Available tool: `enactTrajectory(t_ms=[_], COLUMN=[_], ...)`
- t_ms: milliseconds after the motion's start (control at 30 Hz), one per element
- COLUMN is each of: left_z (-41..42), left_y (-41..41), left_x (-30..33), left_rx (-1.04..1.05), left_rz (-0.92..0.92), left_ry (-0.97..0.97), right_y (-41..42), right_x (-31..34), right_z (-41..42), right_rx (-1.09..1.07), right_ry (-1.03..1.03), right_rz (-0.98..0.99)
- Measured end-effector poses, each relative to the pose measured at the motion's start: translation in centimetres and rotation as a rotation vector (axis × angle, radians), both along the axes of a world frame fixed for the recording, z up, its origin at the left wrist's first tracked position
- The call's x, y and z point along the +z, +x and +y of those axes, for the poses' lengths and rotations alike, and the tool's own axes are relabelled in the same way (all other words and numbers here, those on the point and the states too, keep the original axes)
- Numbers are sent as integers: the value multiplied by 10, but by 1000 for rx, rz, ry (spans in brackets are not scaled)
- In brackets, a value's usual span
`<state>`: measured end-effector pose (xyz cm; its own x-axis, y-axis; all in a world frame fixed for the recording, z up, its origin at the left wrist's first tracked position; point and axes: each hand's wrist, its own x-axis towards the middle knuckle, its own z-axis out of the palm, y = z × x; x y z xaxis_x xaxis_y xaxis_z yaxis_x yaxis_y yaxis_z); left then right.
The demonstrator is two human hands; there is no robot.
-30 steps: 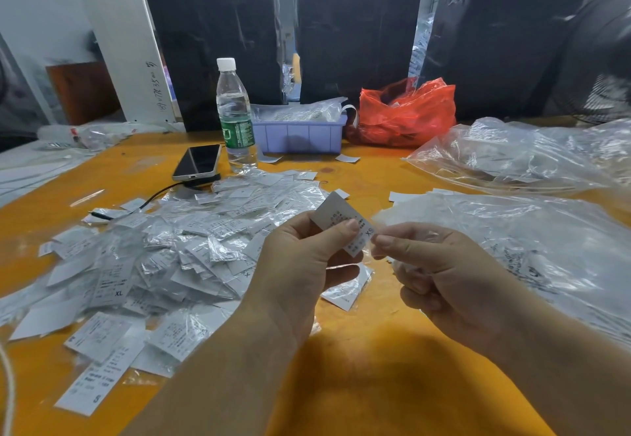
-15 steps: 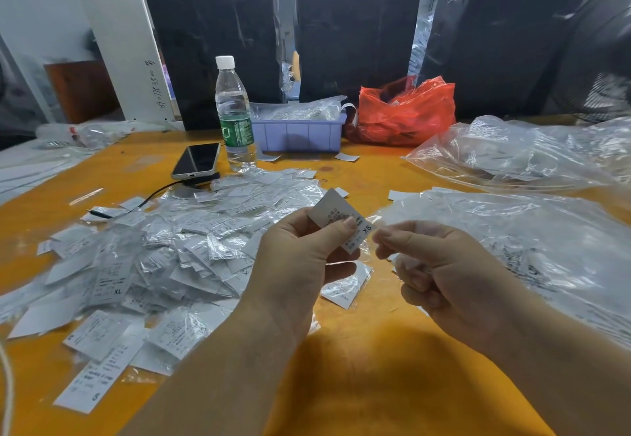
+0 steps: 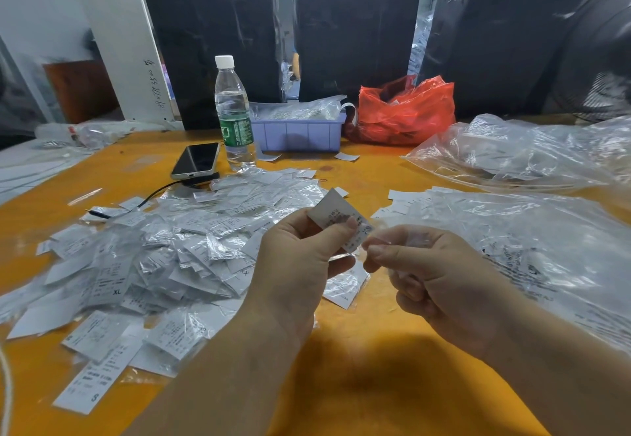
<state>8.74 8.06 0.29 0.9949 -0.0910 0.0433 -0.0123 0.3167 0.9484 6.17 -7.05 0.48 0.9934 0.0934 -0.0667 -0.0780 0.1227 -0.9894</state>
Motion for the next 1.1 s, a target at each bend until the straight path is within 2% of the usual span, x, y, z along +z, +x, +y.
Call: enactTrajectory(t_ms=[333,833,1100], left_z=[0,4,3], left_y=[2,1,0], left_x=[0,0,-1], left_rx=[-89,9,-18], left_rz=[128,-8,-31], left_ry=[74,133,121], right_y=[3,-1,-1], right_x=[1,5,3], right_z=[-3,-3,-2], right_rx=[-96,4,56], right_ry=[50,16,-1], right_rz=[8,24,27])
